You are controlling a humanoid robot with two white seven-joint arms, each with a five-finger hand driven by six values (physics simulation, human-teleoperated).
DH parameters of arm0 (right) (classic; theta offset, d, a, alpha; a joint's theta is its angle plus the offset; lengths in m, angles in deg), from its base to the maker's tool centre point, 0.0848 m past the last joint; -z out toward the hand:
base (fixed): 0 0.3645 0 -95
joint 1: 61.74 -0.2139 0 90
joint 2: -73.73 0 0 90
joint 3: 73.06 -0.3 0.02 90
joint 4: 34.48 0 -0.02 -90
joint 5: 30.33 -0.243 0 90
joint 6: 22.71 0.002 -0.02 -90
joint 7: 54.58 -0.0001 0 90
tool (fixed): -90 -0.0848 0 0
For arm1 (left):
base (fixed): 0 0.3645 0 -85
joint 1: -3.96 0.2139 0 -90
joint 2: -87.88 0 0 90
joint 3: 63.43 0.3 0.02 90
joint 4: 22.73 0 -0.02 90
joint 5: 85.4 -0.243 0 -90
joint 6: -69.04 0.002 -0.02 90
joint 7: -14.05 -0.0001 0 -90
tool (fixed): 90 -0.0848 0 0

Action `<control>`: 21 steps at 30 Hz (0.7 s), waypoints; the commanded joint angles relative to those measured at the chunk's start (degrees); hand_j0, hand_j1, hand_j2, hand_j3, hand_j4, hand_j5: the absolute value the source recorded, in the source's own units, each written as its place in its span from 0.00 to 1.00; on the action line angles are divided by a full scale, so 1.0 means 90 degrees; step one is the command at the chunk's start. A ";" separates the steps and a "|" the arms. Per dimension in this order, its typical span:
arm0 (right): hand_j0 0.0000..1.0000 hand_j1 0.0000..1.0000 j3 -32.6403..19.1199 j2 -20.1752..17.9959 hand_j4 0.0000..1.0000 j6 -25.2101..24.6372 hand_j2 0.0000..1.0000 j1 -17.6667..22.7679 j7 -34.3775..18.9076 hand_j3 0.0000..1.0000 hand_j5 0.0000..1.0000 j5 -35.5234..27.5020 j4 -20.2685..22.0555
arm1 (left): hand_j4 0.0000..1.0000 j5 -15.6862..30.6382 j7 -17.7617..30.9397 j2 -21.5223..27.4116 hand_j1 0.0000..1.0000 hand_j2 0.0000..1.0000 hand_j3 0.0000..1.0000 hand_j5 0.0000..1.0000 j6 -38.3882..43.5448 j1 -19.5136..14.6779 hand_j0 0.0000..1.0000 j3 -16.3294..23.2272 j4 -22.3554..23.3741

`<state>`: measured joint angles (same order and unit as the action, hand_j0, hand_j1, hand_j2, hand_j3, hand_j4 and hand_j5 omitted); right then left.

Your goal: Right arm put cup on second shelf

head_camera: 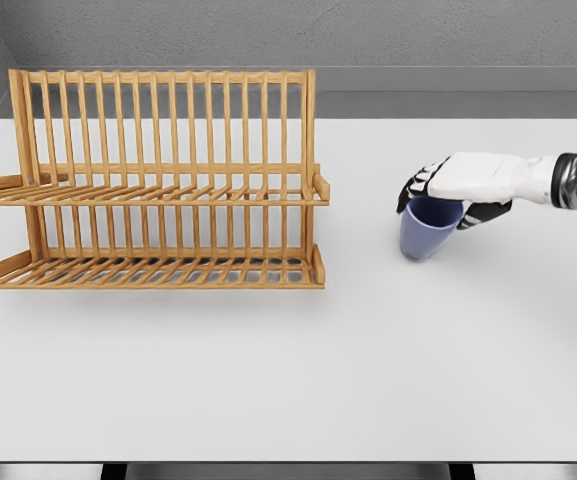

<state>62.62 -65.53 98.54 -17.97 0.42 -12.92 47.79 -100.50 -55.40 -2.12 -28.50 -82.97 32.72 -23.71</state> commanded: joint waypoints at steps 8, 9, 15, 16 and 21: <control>0.61 0.61 -0.0066 -0.0015 0.61 -0.0005 0.61 -0.0283 -0.0001 0.61 0.61 -0.0040 0.0020 | 1.00 0.0007 0.0002 0.0000 1.00 1.00 1.00 1.00 -0.0002 0.0000 1.00 0.0000 0.0001; 0.61 0.61 -0.0183 -0.0015 0.61 -0.0005 0.61 -0.0312 -0.0001 0.61 0.61 -0.0050 0.0020 | 1.00 -0.0002 0.0002 0.0000 1.00 1.00 1.00 1.00 -0.0002 0.0000 1.00 0.0000 0.0001; 0.61 0.61 -0.0486 -0.0006 0.61 -0.0005 0.61 -0.0420 -0.0001 0.61 0.61 -0.0040 0.0020 | 1.00 -0.0002 0.0002 0.0000 1.00 1.00 1.00 1.00 -0.0002 0.0000 1.00 0.0000 0.0001; 0.61 0.61 -0.0574 -0.0006 0.61 -0.0005 0.61 -0.0420 -0.0001 0.61 0.61 -0.0040 0.0020 | 1.00 0.0007 0.0002 0.0000 1.00 1.00 1.00 1.00 -0.0002 0.0000 1.00 0.0001 0.0001; 0.61 0.61 -0.0662 -0.0006 0.61 -0.0005 0.61 -0.0566 -0.0001 0.61 0.61 -0.0040 0.0020 | 1.00 -0.0002 0.0002 0.0000 1.00 1.00 1.00 1.00 -0.0002 0.0000 1.00 0.0000 0.0001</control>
<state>57.16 -65.53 98.62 -23.51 0.39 -13.05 47.96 -100.50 -55.41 -2.12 -28.50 -82.97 32.72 -23.70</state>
